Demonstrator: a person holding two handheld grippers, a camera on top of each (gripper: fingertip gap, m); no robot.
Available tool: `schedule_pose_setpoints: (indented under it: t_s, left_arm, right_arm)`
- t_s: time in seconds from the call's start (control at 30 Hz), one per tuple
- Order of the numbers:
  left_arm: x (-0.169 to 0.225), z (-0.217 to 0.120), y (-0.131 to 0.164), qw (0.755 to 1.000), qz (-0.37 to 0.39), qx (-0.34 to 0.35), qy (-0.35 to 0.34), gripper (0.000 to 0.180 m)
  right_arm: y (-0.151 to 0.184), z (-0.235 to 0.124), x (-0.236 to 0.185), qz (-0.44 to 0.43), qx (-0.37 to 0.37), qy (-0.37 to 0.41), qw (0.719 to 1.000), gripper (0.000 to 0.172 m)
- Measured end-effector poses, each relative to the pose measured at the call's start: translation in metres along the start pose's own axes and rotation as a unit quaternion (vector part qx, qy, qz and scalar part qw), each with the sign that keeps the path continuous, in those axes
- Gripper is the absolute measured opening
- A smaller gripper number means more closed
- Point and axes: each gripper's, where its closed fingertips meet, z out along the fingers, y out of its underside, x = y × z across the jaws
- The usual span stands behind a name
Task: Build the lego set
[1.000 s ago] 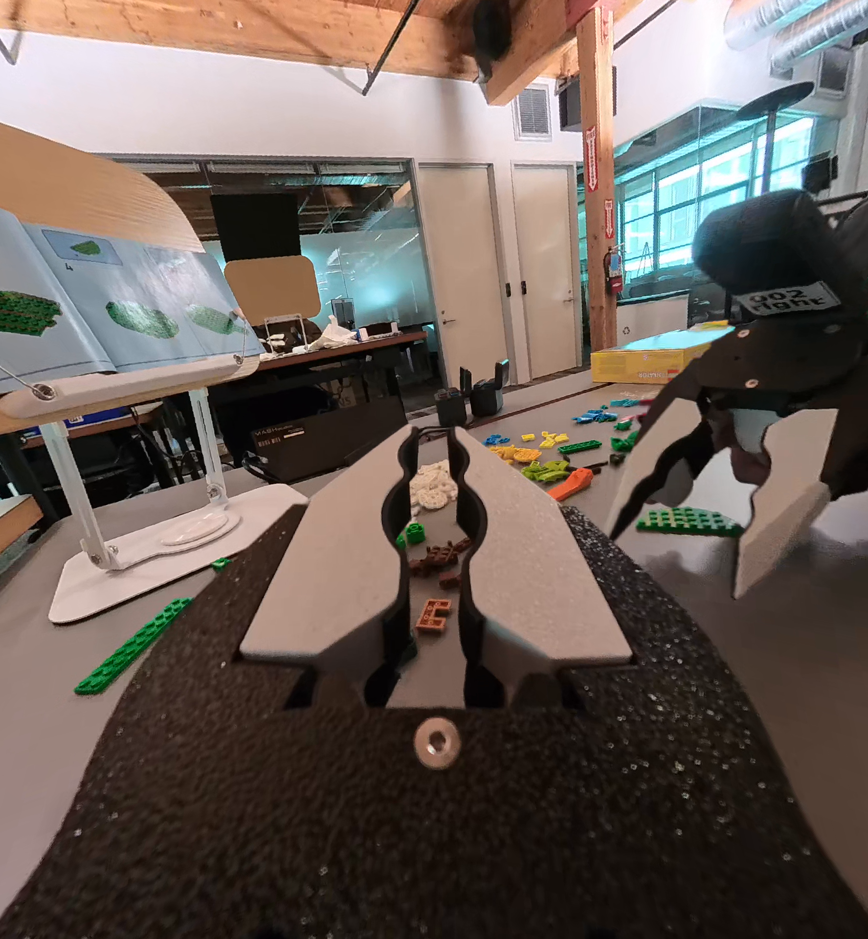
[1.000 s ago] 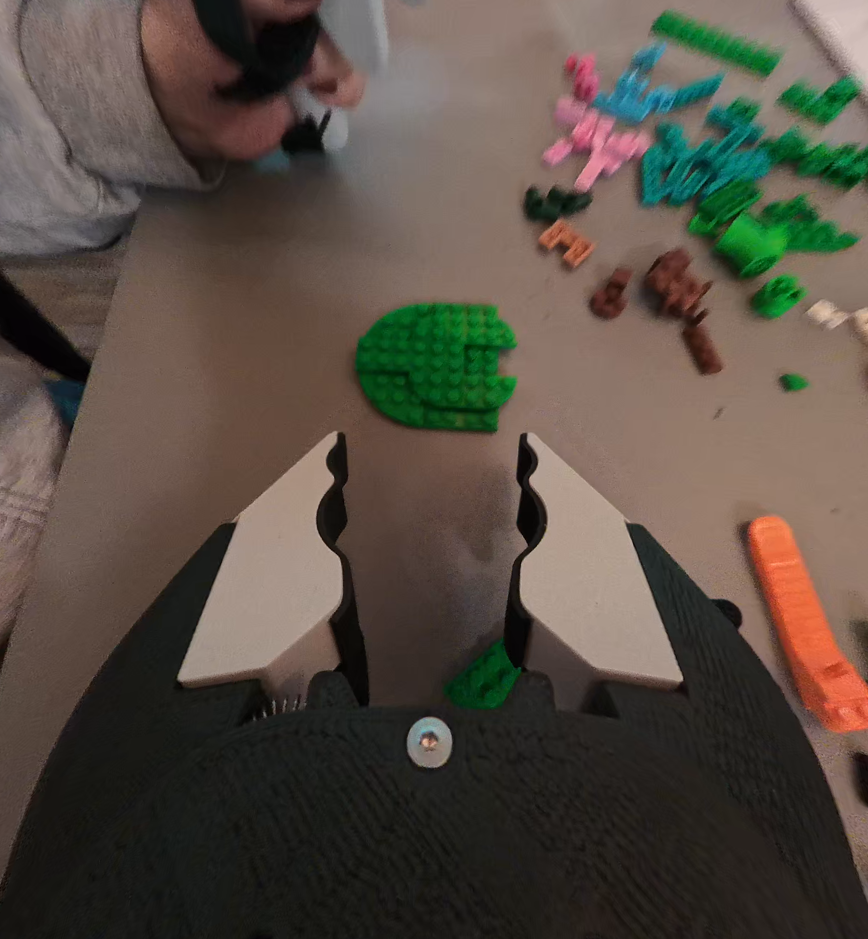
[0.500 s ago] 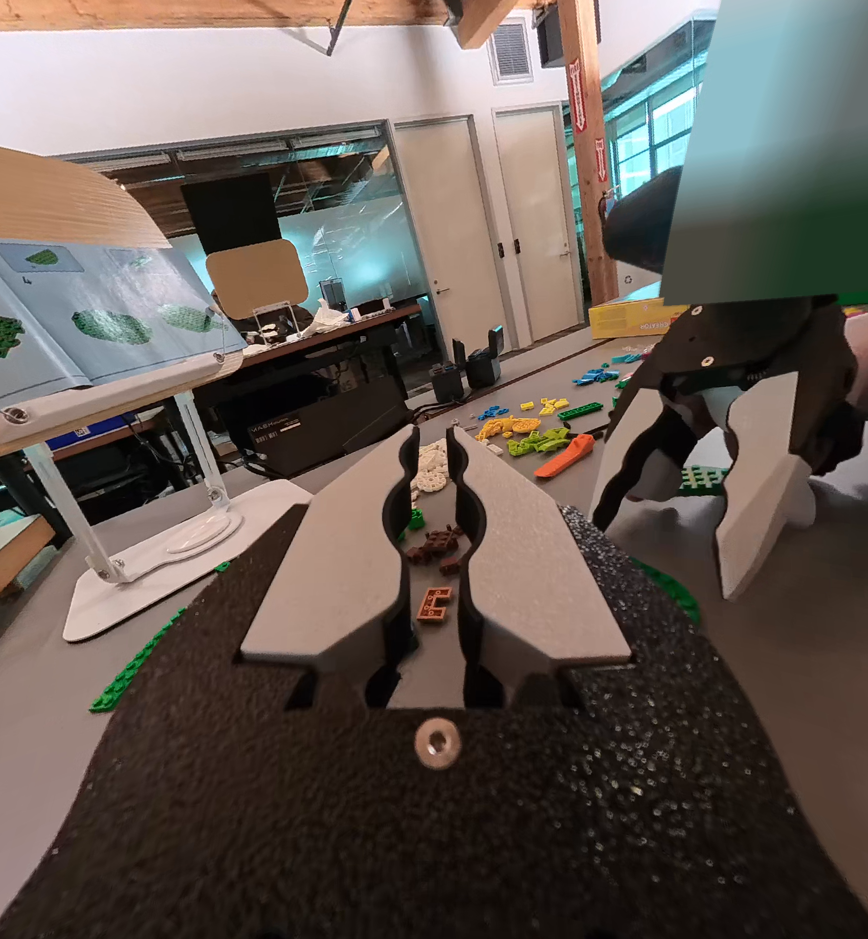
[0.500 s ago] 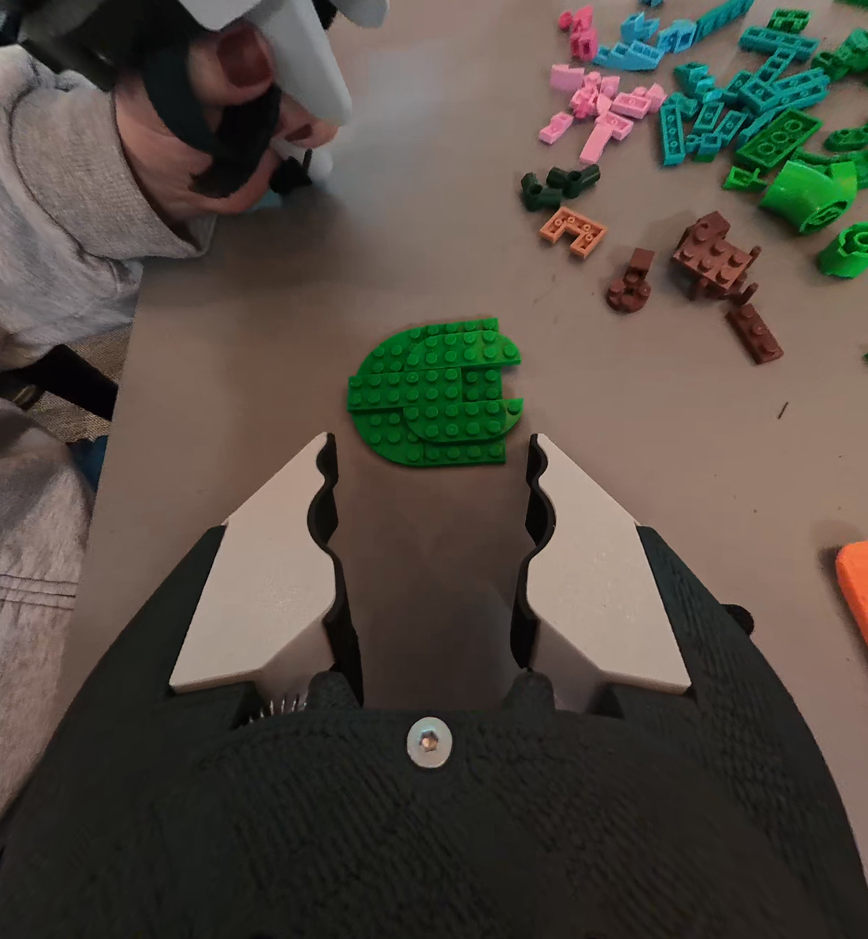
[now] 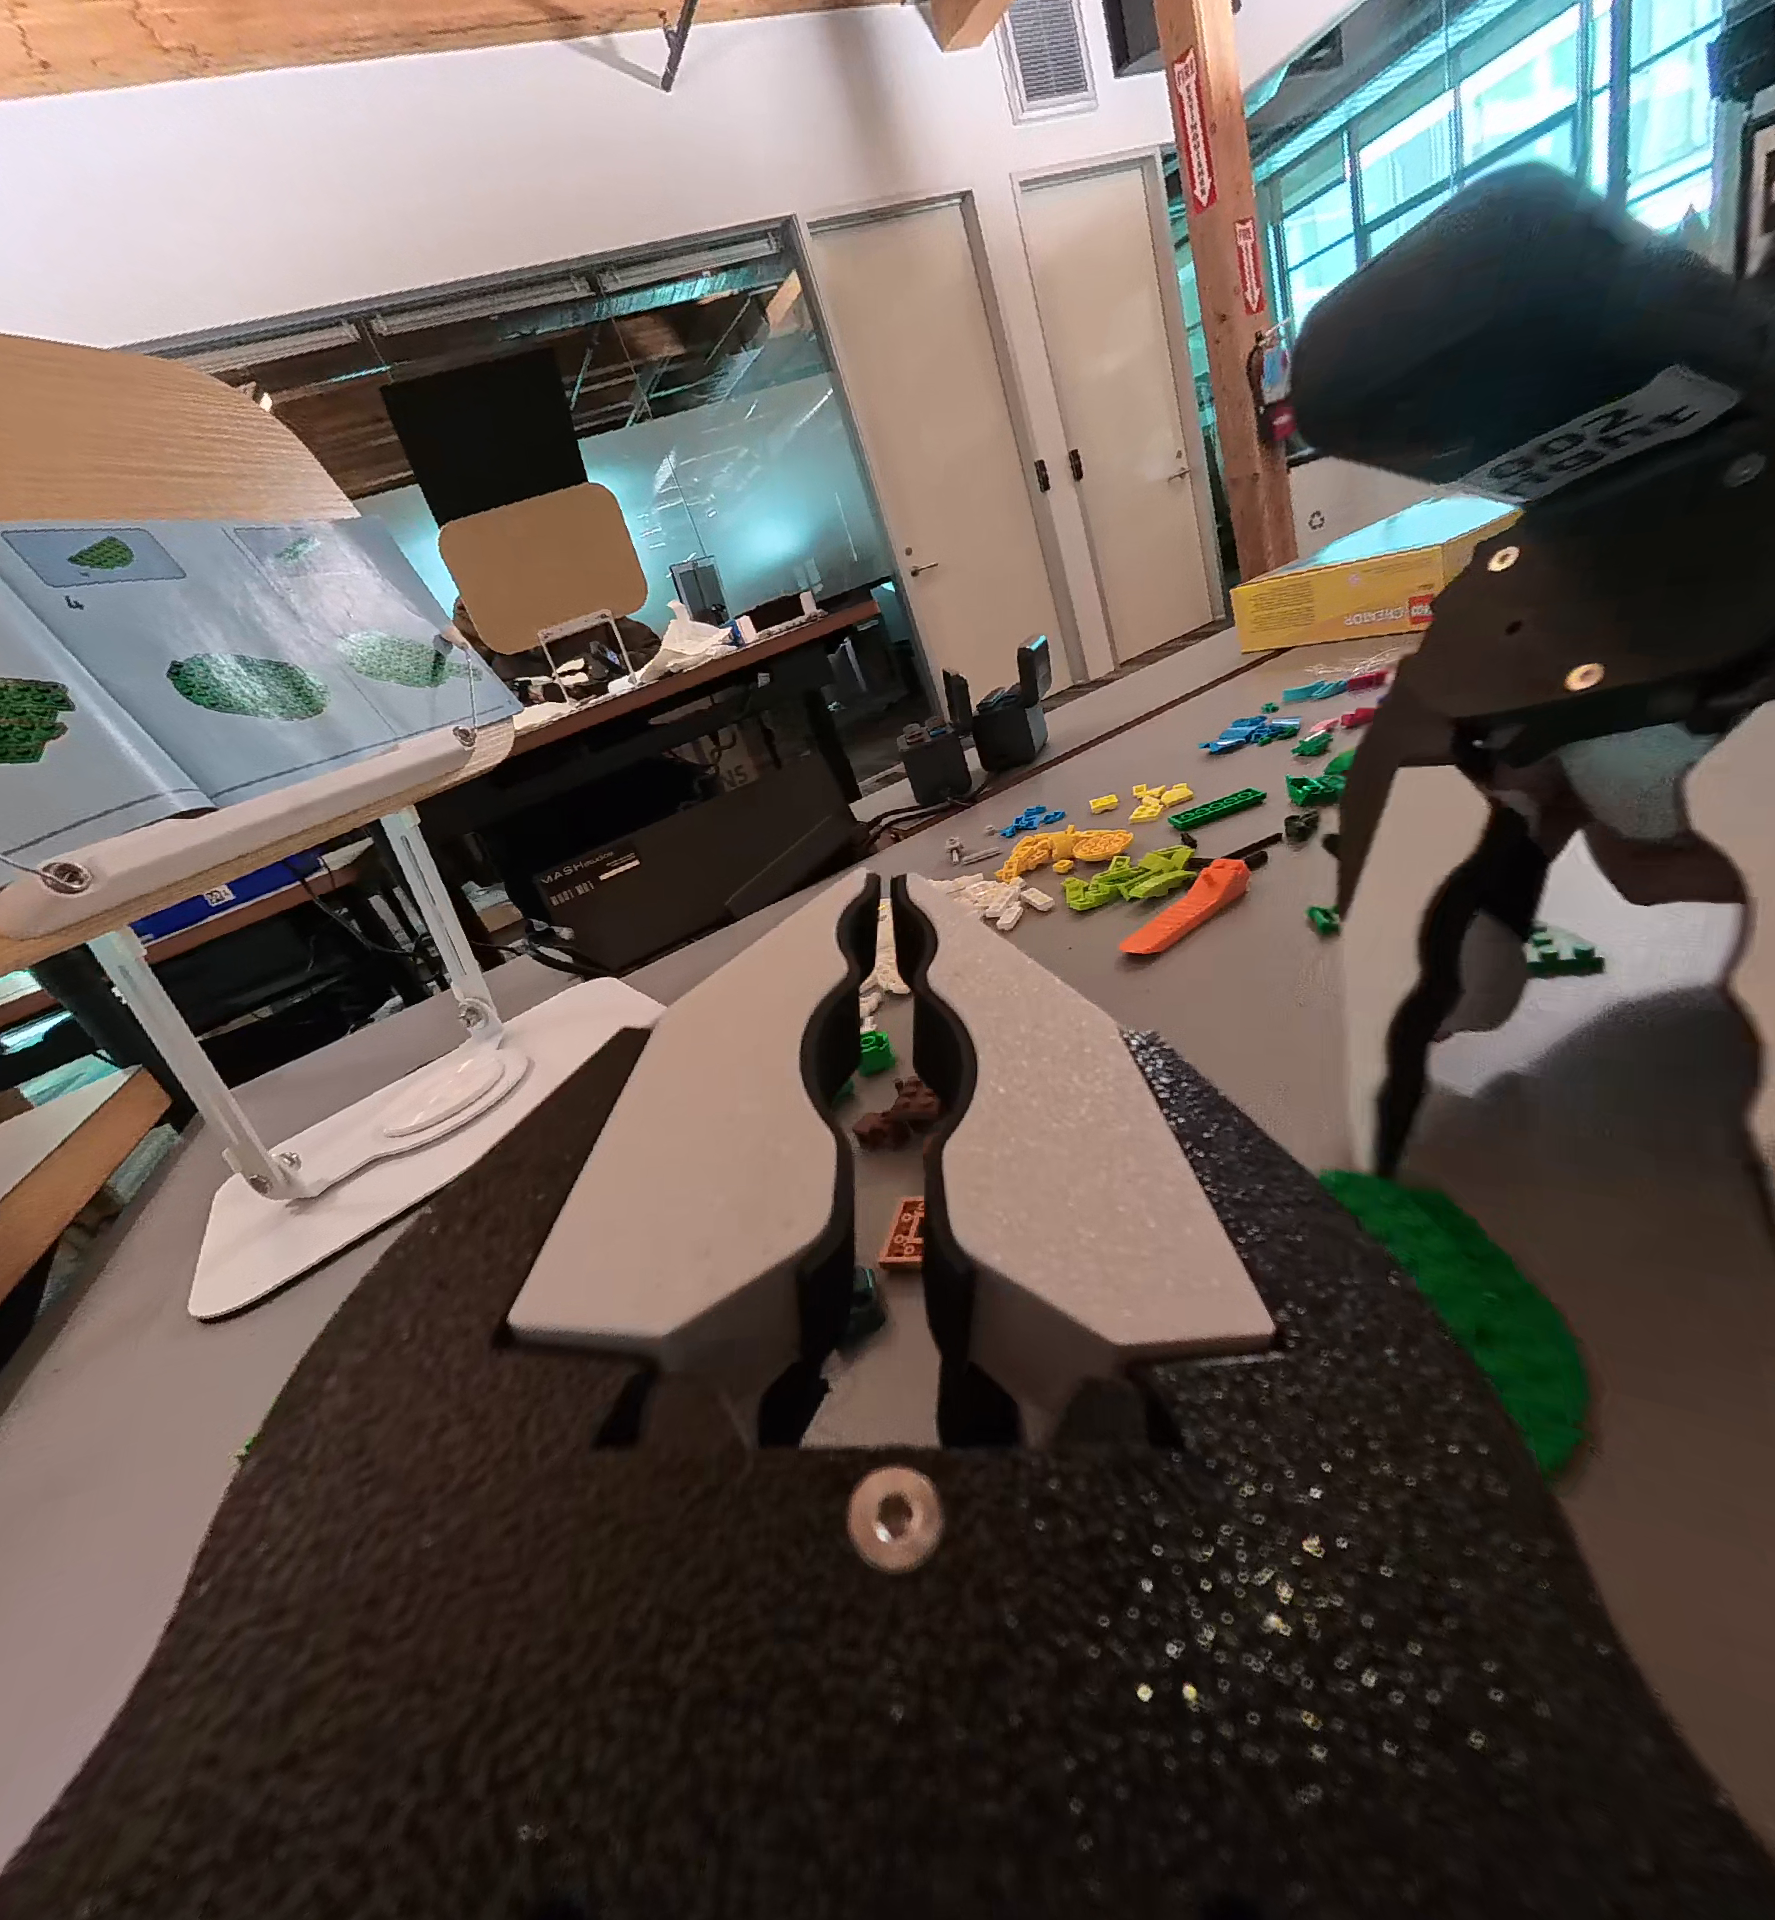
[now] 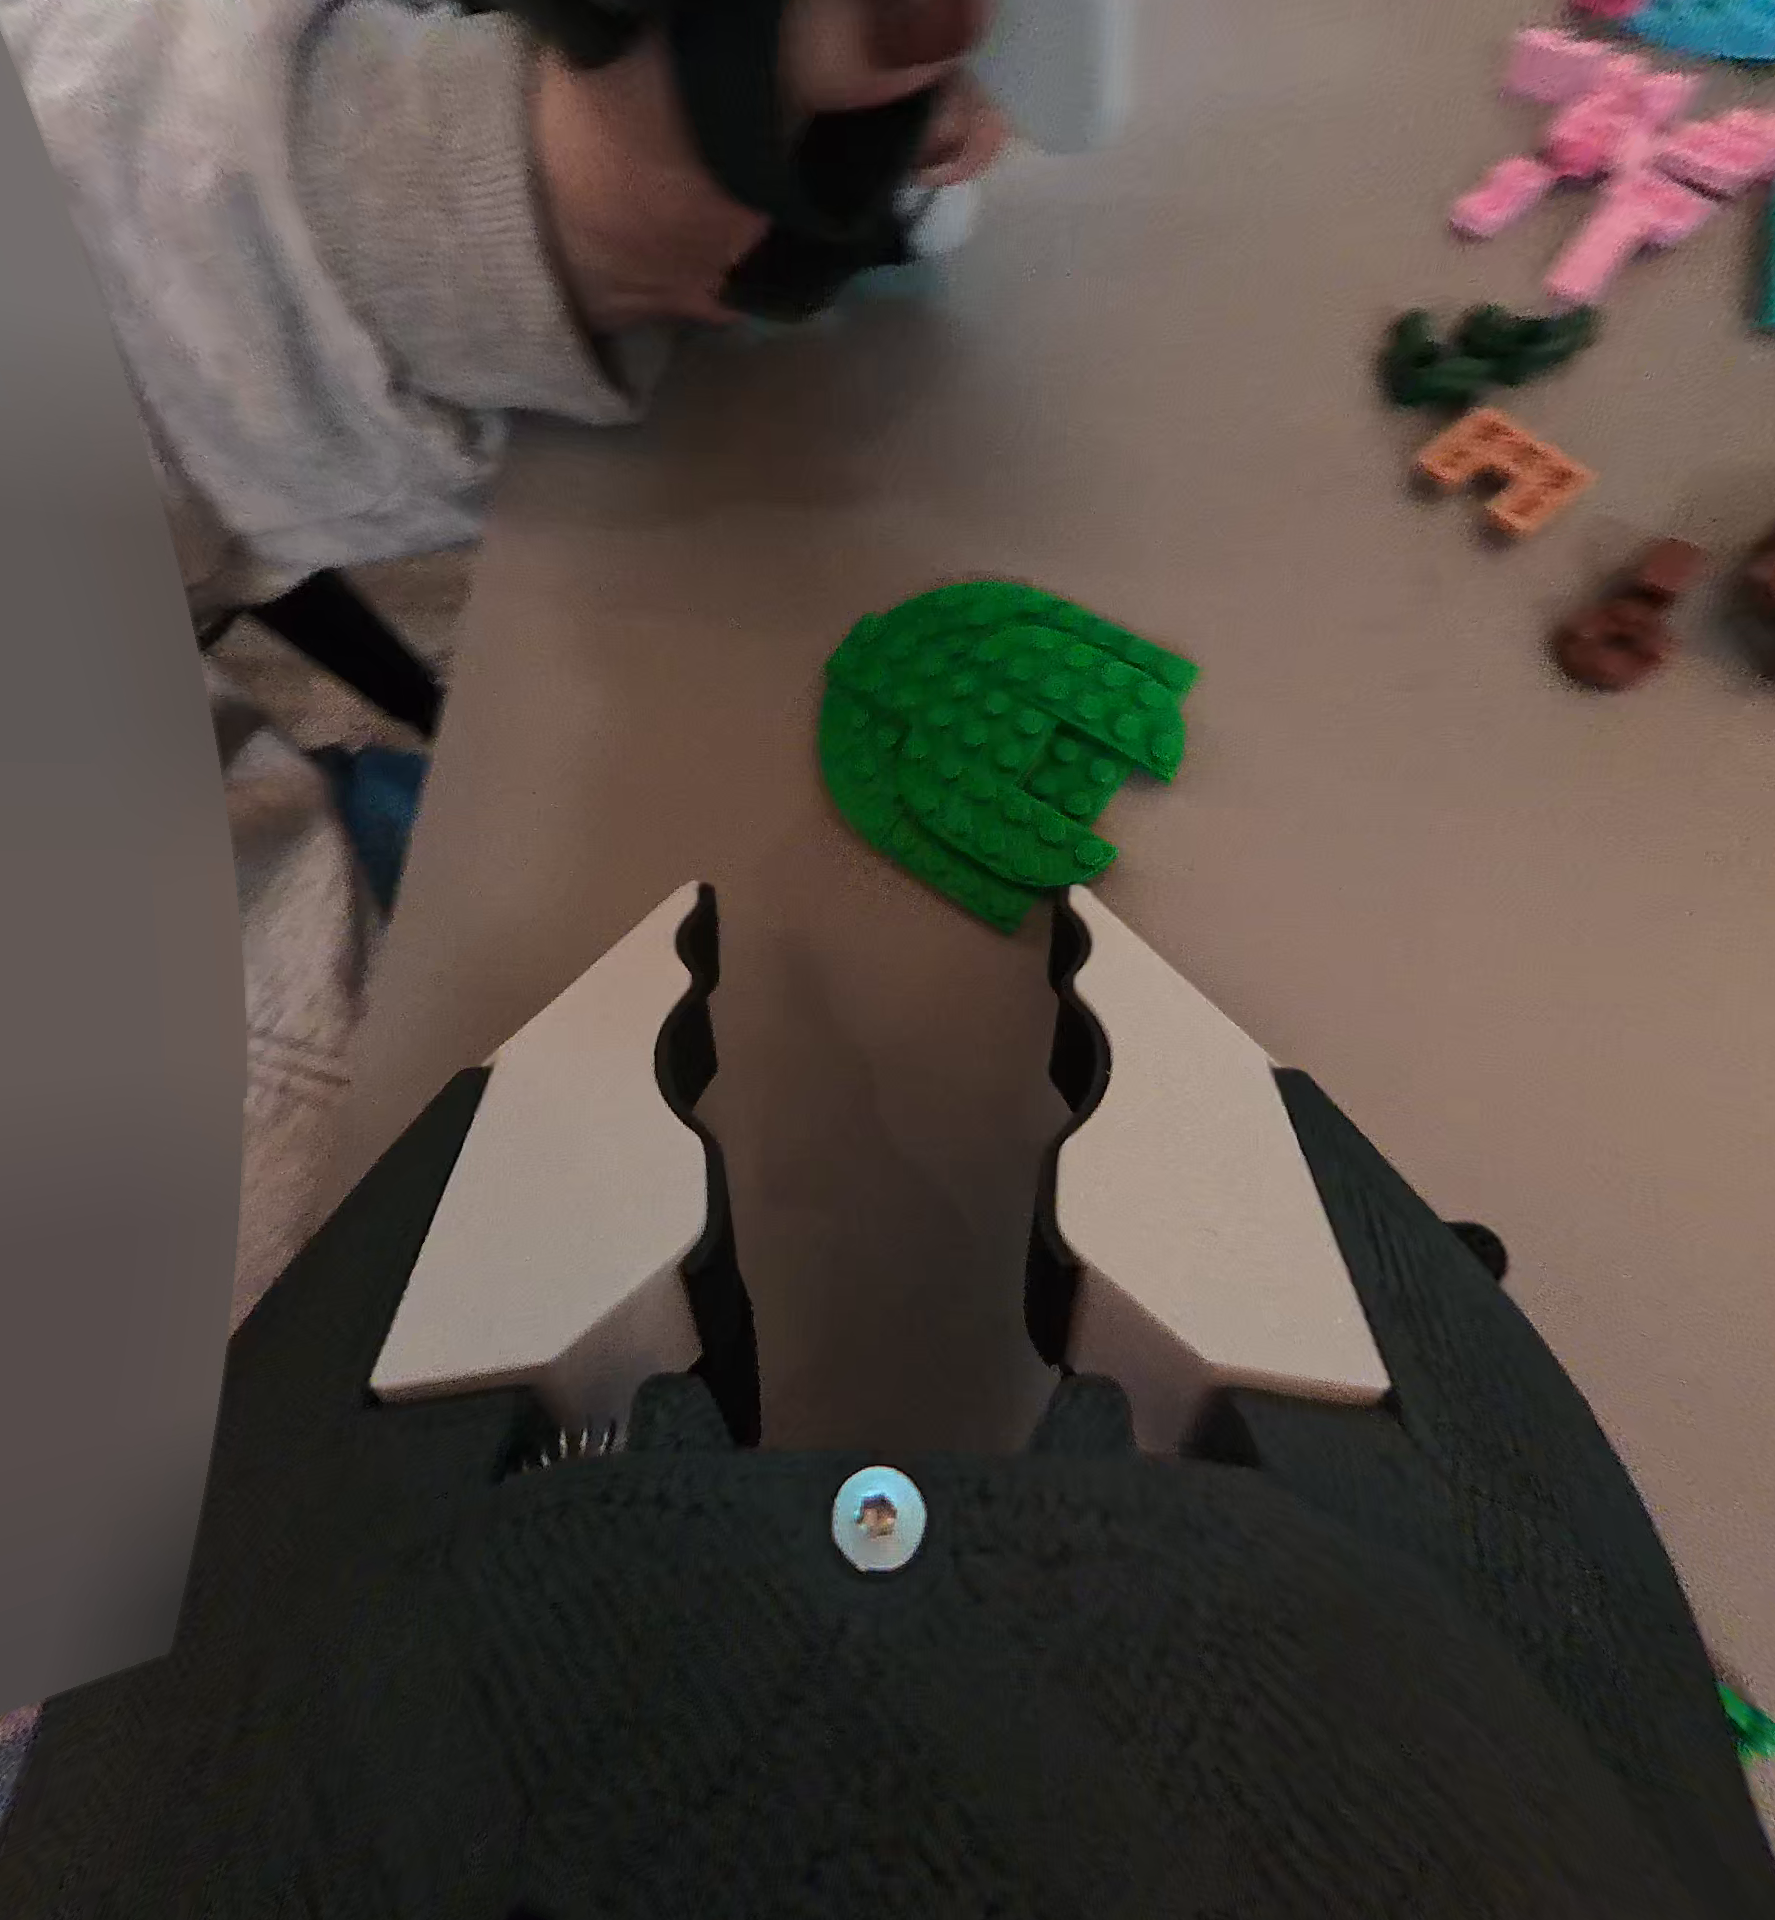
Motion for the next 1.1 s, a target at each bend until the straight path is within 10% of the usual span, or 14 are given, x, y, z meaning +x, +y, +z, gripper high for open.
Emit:
schedule_pose_setpoints:
  t_s: [0.23, 0.5, 1.1]
  left_arm:
    - [0.001, -0.001, -0.001, 1.000, 0.011, 0.002, -0.003, 0.000]
    - [0.001, -0.002, -0.002, 1.000, 0.008, 0.003, -0.006, 0.000]
    - [0.000, -0.001, -0.002, 1.000, 0.000, 0.005, -0.004, 0.000]
  right_arm:
    - [-0.051, -0.029, 0.030, -0.106, 0.149, 0.166, 0.969, 0.060]
    - [-0.094, -0.117, 0.048, -0.172, 0.389, 0.460, 0.779, 0.023]
    - [-0.091, -0.088, 0.039, -0.253, 0.333, 0.446, 0.791, 0.026]
